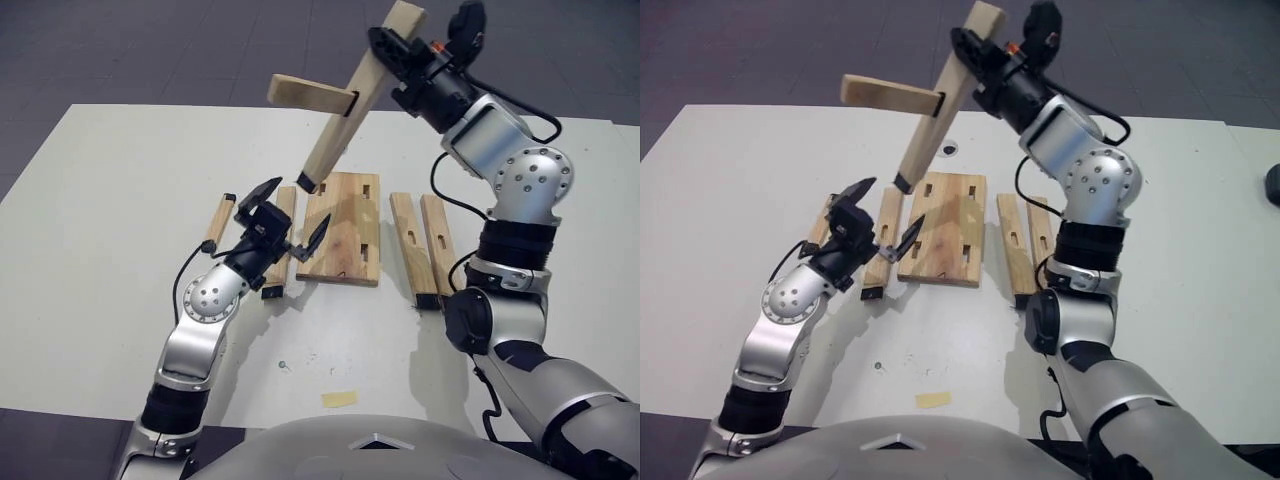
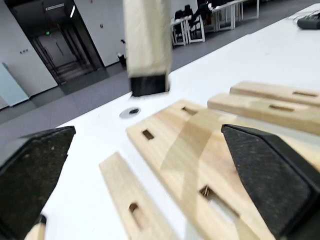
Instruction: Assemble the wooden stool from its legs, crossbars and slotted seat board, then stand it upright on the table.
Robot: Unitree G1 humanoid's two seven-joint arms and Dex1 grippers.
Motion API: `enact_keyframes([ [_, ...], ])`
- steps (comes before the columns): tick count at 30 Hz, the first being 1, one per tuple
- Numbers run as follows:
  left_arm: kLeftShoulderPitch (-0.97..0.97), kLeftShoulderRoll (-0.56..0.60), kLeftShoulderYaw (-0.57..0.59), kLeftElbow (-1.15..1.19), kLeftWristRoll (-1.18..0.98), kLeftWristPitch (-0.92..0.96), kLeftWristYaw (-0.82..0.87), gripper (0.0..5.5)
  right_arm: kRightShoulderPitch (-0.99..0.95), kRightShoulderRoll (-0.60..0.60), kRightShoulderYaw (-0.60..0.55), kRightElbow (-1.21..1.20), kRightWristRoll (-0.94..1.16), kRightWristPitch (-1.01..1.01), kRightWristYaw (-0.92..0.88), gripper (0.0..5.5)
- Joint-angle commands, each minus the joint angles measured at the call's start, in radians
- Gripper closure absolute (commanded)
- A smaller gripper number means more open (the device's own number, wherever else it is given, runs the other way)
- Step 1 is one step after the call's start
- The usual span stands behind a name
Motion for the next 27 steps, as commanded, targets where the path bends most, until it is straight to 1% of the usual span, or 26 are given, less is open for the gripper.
enact_keyframes([
  [1, 0.013, -0.007, 0.177, 0.062, -0.012, 0.035, 0.116, 0.1, 0.036, -0.051, -0.087, -0.132, 0.073, 0.069, -0.102, 4.49],
  [5, -0.056, -0.133, 0.262, 0.052, -0.069, 0.075, 0.27, 0.1, 0.096, -0.053, -0.166, -0.231, 0.207, 0.198, -0.272, 4.49],
  [9, -0.159, -0.256, 0.31, 0.047, -0.129, 0.089, 0.406, 0.1, 0.168, -0.002, -0.226, -0.295, 0.399, 0.243, -0.513, 4.49],
  [11, -0.211, -0.291, 0.345, 0.057, -0.148, 0.081, 0.464, 0.1, 0.212, 0.001, -0.22, -0.315, 0.457, 0.237, -0.589, 4.49],
  [14, -0.288, -0.309, 0.376, 0.101, -0.154, 0.057, 0.52, 0.1, 0.279, 0.014, -0.212, -0.329, 0.52, 0.195, -0.689, 4.49],
  [19, -0.309, -0.324, 0.354, 0.107, -0.137, 0.035, 0.542, 0.1, 0.385, -0.002, -0.151, -0.382, 0.545, 0.145, -0.721, 4.49],
  [23, -0.302, -0.326, 0.322, 0.105, -0.128, 0.027, 0.533, 0.1, 0.42, -0.025, -0.106, -0.392, 0.549, 0.116, -0.716, 4.49],
  [27, -0.297, -0.335, 0.299, 0.101, -0.123, 0.021, 0.533, 0.1, 0.452, -0.072, -0.078, -0.391, 0.54, 0.1, -0.715, 4.49],
])
